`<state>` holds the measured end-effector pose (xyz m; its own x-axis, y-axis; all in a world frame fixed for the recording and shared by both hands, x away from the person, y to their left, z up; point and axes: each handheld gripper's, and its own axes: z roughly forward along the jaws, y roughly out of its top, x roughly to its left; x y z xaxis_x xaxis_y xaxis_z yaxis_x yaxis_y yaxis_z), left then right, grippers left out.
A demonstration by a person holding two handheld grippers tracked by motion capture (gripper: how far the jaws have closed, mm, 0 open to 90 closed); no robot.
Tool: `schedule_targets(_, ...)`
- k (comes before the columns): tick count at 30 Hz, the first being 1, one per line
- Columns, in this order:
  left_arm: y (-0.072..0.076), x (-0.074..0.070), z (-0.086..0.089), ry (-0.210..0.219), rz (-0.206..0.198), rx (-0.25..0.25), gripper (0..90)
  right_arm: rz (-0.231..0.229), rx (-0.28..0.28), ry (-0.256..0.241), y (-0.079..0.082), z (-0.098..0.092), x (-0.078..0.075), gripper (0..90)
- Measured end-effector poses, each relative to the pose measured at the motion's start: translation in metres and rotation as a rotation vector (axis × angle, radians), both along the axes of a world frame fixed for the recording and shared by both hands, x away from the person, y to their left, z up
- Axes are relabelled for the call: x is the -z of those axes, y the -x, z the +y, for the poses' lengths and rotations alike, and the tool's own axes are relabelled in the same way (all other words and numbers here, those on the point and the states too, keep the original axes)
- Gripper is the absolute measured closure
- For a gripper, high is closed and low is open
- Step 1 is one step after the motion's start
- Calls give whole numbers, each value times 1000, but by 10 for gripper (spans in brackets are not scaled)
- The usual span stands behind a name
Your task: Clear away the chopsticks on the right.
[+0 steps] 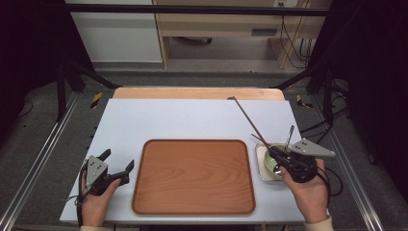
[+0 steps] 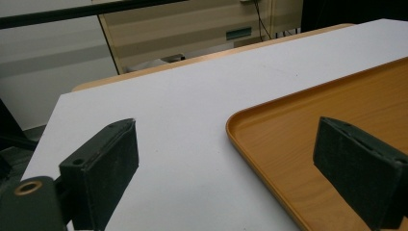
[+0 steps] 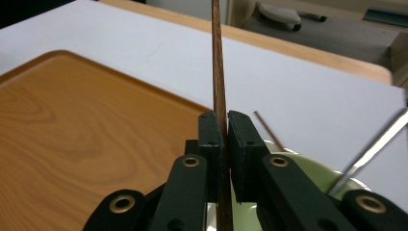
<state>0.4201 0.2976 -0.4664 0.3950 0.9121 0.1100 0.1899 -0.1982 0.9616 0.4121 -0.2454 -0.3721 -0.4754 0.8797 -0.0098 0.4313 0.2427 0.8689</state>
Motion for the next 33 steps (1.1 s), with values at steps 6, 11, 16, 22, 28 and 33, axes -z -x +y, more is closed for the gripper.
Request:
schedule_targets(6, 1, 2, 7, 38, 4, -15, 81, 44, -50, 4, -3, 29, 21, 846)
schedule_targets(11, 0, 3, 18, 64, 2, -47, 77, 65, -72, 34, -3, 46, 33, 847)
schedule_targets(16, -1, 5, 24, 62, 0, -73, 76, 74, -84, 38, -7, 57, 40, 847)
schedule_targets(22, -6, 7, 26, 74, -19, -100, 74, 79, -95, 58, -4, 64, 43, 847)
schedule_targets(28, -6, 7, 20, 56, -22, -64, 69, 127, -112, 42, -1, 73, 53, 846)
schedule_targets(33, -3, 5, 16, 75, -25, -15, 54, 139, -113, 35, 7, 79, 55, 846)
